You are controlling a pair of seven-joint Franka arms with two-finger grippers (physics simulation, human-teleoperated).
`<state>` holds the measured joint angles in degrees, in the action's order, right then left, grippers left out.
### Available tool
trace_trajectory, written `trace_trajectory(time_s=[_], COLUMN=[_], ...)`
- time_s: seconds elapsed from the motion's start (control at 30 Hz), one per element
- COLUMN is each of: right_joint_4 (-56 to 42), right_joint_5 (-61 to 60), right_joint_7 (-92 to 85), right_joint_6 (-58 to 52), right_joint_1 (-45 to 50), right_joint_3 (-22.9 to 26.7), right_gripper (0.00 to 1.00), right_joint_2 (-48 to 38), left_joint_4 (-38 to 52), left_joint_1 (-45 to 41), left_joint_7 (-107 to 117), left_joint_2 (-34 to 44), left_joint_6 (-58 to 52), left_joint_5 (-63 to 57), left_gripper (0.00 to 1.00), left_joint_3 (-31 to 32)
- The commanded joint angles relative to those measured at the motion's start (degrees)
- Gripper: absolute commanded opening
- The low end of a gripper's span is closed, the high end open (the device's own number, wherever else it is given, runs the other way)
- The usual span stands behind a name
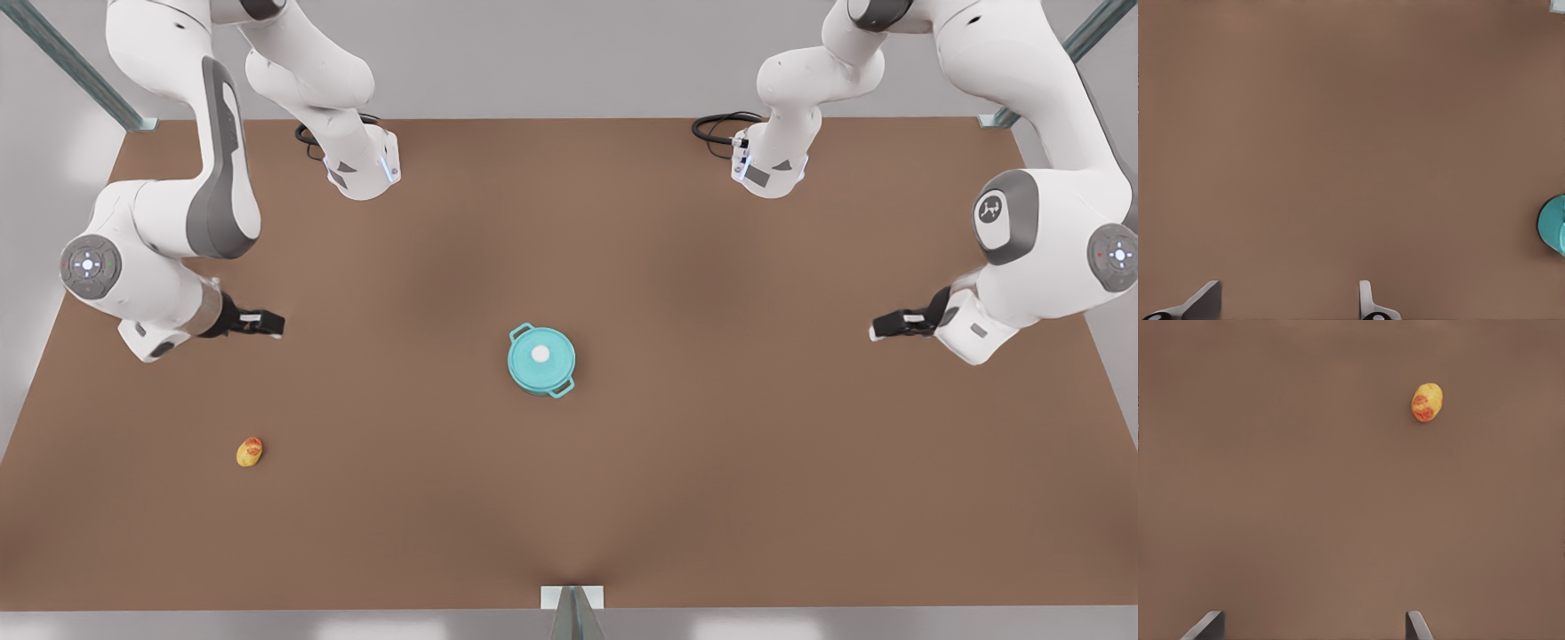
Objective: Open the pot lid and put the potato into the pot
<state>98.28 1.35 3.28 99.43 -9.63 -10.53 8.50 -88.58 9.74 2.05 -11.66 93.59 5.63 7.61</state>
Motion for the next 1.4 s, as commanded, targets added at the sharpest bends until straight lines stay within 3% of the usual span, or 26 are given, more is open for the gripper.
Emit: trace_trajectory(time_s=[0.0,0.07,0.2,0.33,0.43,0.47,0.57,0.7,0.93,1.27,1.3,1.37], right_joint_4=[-0.02,-0.02,-1.25,-3.27,-2.65,-2.48,-2.57,-5.46,-20.67,-19.97,-19.71,-19.00], right_joint_5=[0.40,0.32,1.02,1.28,1.37,1.28,1.37,3.74,3.83,3.48,3.57,3.74], right_joint_7=[2.44,2.35,1.91,-2.22,-2.40,-4.33,-9.78,-12.59,-17.34,-16.81,-17.08,-17.34], right_joint_6=[9.64,9.73,11.31,13.86,22.74,25.20,26.43,26.52,26.52,30.38,30.38,30.38], right_joint_1=[0.05,-0.13,0.40,0.14,-0.92,-1.80,-4.70,-5.84,-6.19,-6.72,-7.07,-7.51], right_joint_3=[-0.02,0.07,0.07,0.24,0.33,0.42,0.68,1.65,2.62,2.71,2.70,2.70], right_gripper=[1.00,1.00,1.00,1.00,1.00,1.00,1.00,1.00,1.00,1.00,1.00,0.97], right_joint_2=[0.02,0.11,4.24,9.33,15.14,16.19,17.69,22.69,37.55,42.56,42.56,42.56], left_joint_4=[-0.02,0.34,12.99,12.20,13.25,18.17,21.17,18.97,14.93,15.28,15.28,15.28], left_joint_1=[-0.08,-1.48,-29.86,-44.37,-45.08,-45.60,-47.71,-49.73,-51.14,-51.23,-51.23,-51.23], left_joint_7=[1.29,1.46,35.81,57.44,67.37,69.22,73.62,73.53,73.71,75.03,75.03,75.03], left_joint_2=[-0.03,-0.47,-13.48,-19.54,-26.13,-29.99,-35.71,-35.98,-37.82,-39.14,-39.14,-39.14], left_joint_6=[6.25,6.16,6.51,12.13,22.85,24.18,30.33,30.95,35.60,37.54,37.54,37.45], left_joint_5=[0.53,-0.18,-8.87,-12.31,-12.66,-12.74,-17.32,-19.69,-21.80,-24.61,-24.61,-24.61], left_gripper=[1.00,1.00,1.00,1.00,1.00,1.00,1.00,1.00,1.00,1.00,0.93,0.66], left_joint_3=[0.03,3.81,3.90,4.17,4.08,4.08,3.90,3.99,3.90,3.72,3.64,3.64])
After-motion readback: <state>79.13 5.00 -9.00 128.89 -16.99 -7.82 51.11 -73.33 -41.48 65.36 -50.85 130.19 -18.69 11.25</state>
